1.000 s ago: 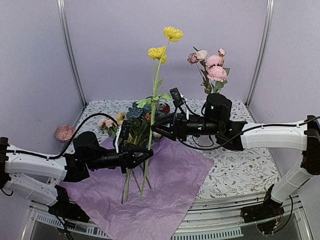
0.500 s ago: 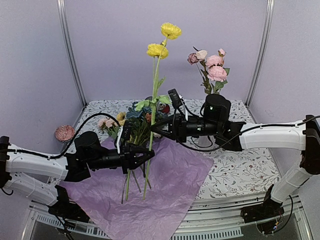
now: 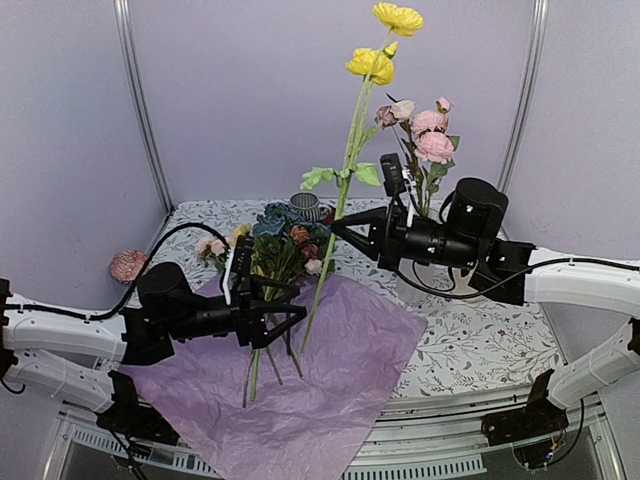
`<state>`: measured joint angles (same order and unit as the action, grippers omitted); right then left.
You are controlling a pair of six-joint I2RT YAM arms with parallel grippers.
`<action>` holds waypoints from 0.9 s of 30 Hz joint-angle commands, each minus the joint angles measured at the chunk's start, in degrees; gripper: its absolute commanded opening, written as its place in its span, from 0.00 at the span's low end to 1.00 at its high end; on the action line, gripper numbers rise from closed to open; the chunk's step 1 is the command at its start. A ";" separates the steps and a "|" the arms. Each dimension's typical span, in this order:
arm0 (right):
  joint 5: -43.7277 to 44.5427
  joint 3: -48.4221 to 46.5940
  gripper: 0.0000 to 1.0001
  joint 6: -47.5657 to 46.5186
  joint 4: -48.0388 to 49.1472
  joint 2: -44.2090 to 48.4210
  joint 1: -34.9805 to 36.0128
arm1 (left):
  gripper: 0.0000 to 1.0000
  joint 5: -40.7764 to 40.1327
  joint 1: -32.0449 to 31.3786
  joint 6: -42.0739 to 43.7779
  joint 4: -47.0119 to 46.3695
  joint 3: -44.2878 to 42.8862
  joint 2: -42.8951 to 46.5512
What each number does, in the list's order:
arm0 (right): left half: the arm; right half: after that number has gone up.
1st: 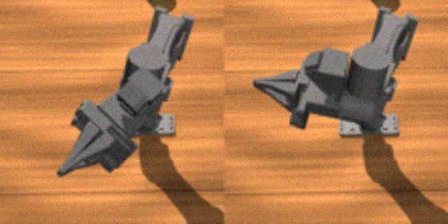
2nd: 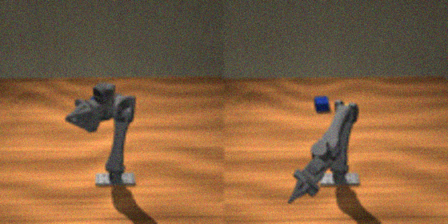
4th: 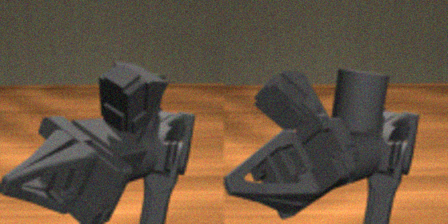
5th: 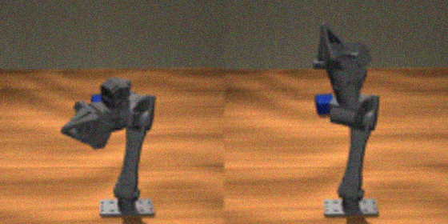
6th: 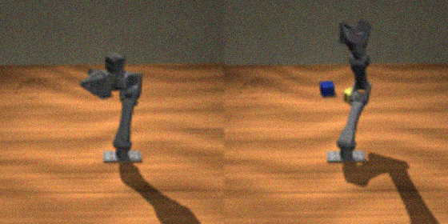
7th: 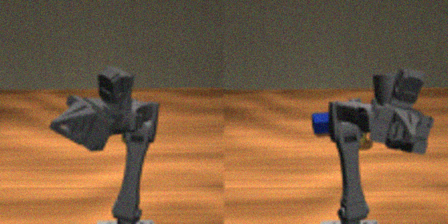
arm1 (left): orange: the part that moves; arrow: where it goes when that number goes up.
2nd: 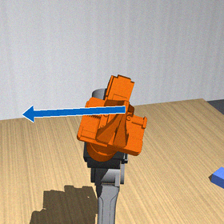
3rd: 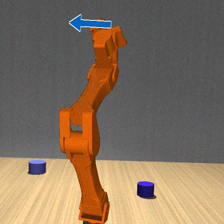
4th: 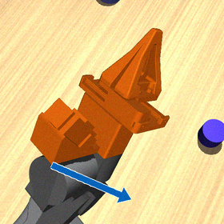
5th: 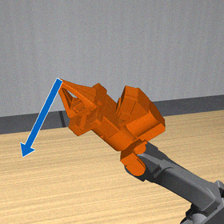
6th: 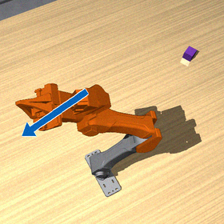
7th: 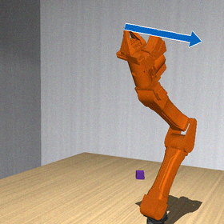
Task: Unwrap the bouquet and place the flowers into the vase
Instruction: Place the fake flower in the vase.
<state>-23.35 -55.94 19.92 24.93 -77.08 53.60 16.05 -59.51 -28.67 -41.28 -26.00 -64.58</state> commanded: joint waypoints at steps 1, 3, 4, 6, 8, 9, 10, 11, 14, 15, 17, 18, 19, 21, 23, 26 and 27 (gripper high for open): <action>11.49 0.15 0.03 -6.89 -6.88 5.78 -0.07 | 0.81 -2.21 -0.49 0.42 -0.43 1.63 2.57; 15.91 -0.79 0.03 -9.06 -9.88 7.87 -0.03 | 0.82 -2.79 -0.46 0.48 -0.26 2.06 3.22; 18.14 -1.40 0.03 -10.15 -11.56 8.97 -0.03 | 0.82 -2.94 -0.46 0.52 -0.15 2.13 3.56; 22.54 -3.22 0.03 -12.64 -15.04 11.00 -0.03 | 0.82 -3.50 -0.43 0.65 0.27 2.20 3.98; 27.37 -5.57 0.03 -14.79 -18.95 13.05 -0.01 | 0.83 -3.75 -0.42 0.85 0.86 2.27 4.32; 29.35 -6.77 0.03 -15.61 -20.43 14.14 -0.04 | 0.83 -3.90 -0.42 0.88 1.07 2.20 4.51; 31.20 -7.95 0.03 -16.93 -21.69 15.05 -0.05 | 0.83 -4.14 -0.49 0.97 1.38 2.25 4.62; 32.92 -9.15 0.03 -17.92 -22.89 15.96 -0.03 | 0.83 -4.33 -0.39 1.04 1.56 2.20 4.75; 37.58 -12.76 0.03 -20.29 -25.83 18.20 -0.02 | 0.83 -4.83 -0.42 1.25 1.73 2.31 5.02; 39.04 -14.41 0.03 -21.66 -26.52 18.68 -0.07 | 0.83 -4.87 -0.41 1.26 1.75 2.42 5.06; 42.02 -16.42 0.03 -23.17 -27.50 19.34 -0.07 | 0.83 -5.12 -0.43 1.22 1.78 2.49 5.15; 43.40 -17.21 0.03 -23.94 -27.74 19.56 -0.03 | 0.83 -5.27 -0.41 1.19 1.79 2.48 5.23; 44.82 -17.87 0.03 -24.49 -27.89 19.77 -0.07 | 0.83 -5.38 -0.42 1.16 2.00 2.53 5.25; 47.54 -18.84 0.03 -26.35 -27.65 20.14 -0.05 | 0.83 -5.87 -0.44 1.15 2.49 2.43 5.39; 49.97 -19.49 0.03 -28.17 -26.90 20.42 -0.03 | 0.83 -6.20 -0.45 1.16 2.76 2.44 5.55; 52.68 -20.43 0.03 -29.58 -26.29 20.35 -0.07 | 0.83 -6.46 -0.43 1.16 3.13 2.40 5.90; 53.31 -20.72 0.03 -30.03 -26.32 20.19 -0.03 | 0.83 -6.53 -0.40 1.16 3.16 2.44 5.99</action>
<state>23.64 -74.96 -6.33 -0.23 -56.34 53.56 10.59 -59.53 -28.47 -38.85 -24.36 -59.57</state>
